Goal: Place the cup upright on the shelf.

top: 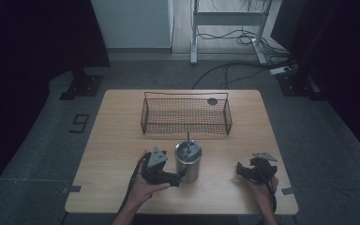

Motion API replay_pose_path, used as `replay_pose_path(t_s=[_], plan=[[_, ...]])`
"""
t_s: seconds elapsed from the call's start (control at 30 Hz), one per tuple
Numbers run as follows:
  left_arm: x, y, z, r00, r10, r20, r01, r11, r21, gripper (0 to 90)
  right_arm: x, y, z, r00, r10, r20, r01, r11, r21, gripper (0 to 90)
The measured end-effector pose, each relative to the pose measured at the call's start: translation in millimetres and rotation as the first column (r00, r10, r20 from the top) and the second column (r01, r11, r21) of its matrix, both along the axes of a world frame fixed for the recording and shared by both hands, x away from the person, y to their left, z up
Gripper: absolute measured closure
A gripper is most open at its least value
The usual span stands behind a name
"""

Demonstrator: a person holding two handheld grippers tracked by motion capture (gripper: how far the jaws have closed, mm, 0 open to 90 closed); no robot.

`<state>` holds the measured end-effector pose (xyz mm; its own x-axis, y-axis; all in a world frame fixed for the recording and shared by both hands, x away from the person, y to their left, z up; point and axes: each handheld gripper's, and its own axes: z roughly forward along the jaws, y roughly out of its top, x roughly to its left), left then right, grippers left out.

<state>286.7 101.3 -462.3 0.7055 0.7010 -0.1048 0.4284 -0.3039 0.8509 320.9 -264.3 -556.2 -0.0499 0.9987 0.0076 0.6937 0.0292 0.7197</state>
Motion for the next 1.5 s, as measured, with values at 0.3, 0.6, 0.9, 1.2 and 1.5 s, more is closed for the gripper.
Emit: replay_pose_path(t_s=[0.3,0.6,0.9,1.2,1.5], plan=[[3.7,-13.8,0.0,0.9999,-0.012,0.001,0.012,0.9999,0.001,0.0,0.0,0.0,0.0,1.0,-0.004,-0.002,0.004,1.0,0.001,1.8],[14.0,-29.2,-5.0,0.9997,-0.02,-0.015,0.02,0.9998,0.007,0.0,0.0,-0.4,0.0,1.0,-0.003,-0.001,0.003,1.0,-0.001,1.8],[19.6,-46.1,-6.2,0.9998,0.012,0.013,-0.012,0.9979,0.063,0.0,0.1,-0.4,-0.1,1.0,-0.002,0.0,0.002,1.0,0.0,1.8],[25.6,-52.2,-9.7,0.9995,0.023,0.022,-0.024,0.9974,0.068,1.9,0.1,-0.3,-0.1,1.0,-0.002,0.001,0.002,1.0,-0.001,1.9],[25.2,-50.1,-10.0,0.9992,-0.001,0.041,-0.002,0.9972,0.074,3.6,-0.3,-0.1,0.0,1.0,-0.002,0.0,0.002,1.0,0.001,2.2]])
